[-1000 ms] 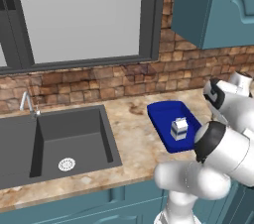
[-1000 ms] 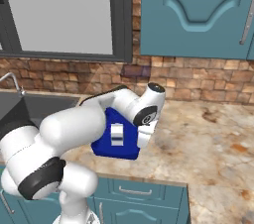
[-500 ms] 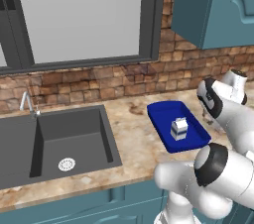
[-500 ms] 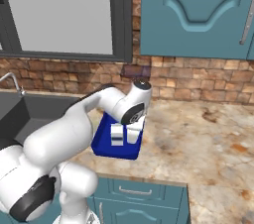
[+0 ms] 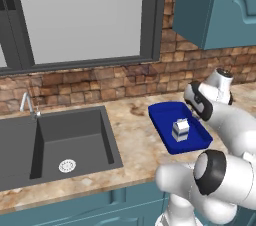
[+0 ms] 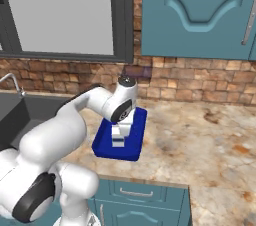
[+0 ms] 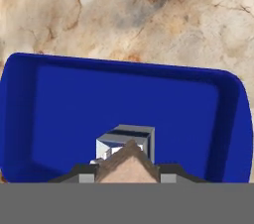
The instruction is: Take out the milk from the fridge and place it on the tray on the counter. Then take the sugar cube near the tray and place it in the tray.
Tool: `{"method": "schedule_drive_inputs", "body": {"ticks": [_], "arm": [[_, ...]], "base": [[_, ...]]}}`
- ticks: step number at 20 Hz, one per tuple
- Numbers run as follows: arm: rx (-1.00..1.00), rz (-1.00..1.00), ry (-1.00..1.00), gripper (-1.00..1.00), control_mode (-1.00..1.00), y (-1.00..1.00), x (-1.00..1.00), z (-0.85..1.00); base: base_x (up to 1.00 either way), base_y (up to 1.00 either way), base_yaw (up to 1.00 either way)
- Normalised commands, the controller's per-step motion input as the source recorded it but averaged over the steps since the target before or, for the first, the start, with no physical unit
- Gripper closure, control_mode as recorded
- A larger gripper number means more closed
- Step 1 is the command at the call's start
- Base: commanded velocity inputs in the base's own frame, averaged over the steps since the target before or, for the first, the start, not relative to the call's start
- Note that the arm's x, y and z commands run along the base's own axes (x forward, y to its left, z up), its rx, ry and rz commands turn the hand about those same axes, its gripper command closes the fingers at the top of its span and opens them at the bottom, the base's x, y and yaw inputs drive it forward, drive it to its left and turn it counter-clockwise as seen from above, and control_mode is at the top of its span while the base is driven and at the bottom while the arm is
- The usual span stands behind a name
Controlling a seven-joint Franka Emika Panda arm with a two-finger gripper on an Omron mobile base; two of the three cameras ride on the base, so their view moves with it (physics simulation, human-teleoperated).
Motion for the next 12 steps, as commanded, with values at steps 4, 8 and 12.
{"method": "schedule_drive_inputs", "body": {"ticks": [4,8,12], "arm": [[-0.05,0.06,-0.01,1.00,-1.00,0.24,0.55,0.11],[-0.04,0.07,0.00,1.00,-1.00,0.17,0.59,0.06],[-0.05,0.08,0.00,1.00,-1.00,0.16,0.52,0.00]], "base": [[0.00,0.00,0.00],[0.00,0.00,0.00],[0.00,0.00,0.00]]}}
